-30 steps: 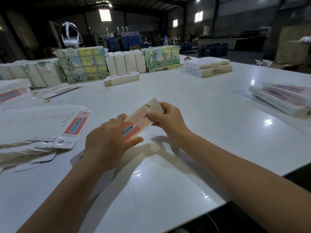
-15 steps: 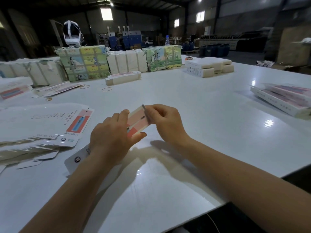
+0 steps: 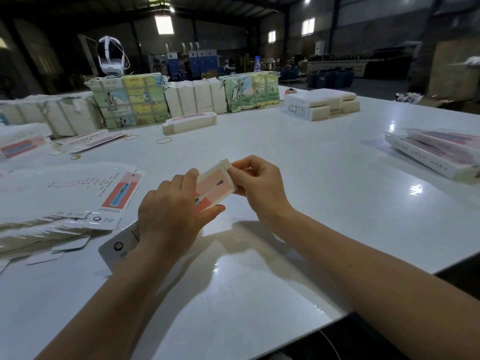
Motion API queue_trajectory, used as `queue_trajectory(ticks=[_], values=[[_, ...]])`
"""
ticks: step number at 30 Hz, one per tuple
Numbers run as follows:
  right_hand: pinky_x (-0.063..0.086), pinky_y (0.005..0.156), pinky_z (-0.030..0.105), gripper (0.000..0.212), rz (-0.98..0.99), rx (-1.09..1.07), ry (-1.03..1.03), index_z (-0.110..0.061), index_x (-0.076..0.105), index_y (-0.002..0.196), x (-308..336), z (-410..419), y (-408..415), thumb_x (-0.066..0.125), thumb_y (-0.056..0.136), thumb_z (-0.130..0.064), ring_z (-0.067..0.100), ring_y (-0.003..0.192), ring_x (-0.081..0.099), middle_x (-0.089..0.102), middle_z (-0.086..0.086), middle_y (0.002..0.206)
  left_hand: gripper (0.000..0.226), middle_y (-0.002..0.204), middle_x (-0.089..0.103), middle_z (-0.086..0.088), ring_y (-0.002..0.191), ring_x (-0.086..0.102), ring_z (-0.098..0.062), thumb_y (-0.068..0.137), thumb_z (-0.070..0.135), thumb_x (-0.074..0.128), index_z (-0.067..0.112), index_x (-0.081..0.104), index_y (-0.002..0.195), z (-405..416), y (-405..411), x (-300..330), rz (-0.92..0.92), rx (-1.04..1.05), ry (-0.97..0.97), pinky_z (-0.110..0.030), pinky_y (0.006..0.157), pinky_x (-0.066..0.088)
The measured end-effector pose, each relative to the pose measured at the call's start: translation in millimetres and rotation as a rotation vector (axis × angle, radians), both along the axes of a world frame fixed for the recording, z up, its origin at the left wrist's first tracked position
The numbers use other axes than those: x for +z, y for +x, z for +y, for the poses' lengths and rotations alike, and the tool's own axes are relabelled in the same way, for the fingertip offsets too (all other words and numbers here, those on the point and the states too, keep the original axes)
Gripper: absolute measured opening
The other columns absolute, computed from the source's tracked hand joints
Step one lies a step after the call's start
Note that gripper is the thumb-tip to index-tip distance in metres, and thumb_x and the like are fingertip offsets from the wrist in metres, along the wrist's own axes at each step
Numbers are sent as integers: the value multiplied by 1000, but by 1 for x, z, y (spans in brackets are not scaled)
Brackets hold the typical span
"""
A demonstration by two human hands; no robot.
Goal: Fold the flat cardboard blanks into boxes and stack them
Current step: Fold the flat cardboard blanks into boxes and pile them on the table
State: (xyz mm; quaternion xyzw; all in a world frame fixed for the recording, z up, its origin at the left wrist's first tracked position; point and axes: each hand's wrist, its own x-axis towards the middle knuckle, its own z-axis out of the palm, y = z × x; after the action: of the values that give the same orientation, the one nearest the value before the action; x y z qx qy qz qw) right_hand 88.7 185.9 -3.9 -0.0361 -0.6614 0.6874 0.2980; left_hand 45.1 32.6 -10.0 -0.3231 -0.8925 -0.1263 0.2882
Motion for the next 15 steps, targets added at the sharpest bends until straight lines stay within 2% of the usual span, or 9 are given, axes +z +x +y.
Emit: queue_trajectory(ticks=[2,4,11,15], values=[[59,73,37,21,-16,-17,21,-16,65,69,0,1,-1,64,89,-8,24,77,68,68,6,72,78,97,67,-17,71,63,-35,70,62,52,4,57,122,0,1,0,-1,5,-21,-42,59,53],[56,72,34,22,-35,-69,92,-19,68,69,0,3,-1,64,87,-8,19,74,65,68,3,73,78,95,67,-18,69,63,-35,69,61,52,3,58,120,1,2,0,7,4,-41,-41,57,52],[47,68,23,17,-1,-224,461,-12,74,83,1,-2,5,58,88,-11,12,74,58,66,1,79,75,85,66,-17,60,60,-34,68,59,53,0,59,114,2,1,0,44,49,-88,-35,50,47],[45,69,23,15,28,-308,660,-9,73,95,-3,-10,4,59,91,-13,15,75,56,62,4,85,75,84,66,-18,60,60,-34,69,59,51,-1,59,113,4,2,0,39,70,-54,-34,50,46]])
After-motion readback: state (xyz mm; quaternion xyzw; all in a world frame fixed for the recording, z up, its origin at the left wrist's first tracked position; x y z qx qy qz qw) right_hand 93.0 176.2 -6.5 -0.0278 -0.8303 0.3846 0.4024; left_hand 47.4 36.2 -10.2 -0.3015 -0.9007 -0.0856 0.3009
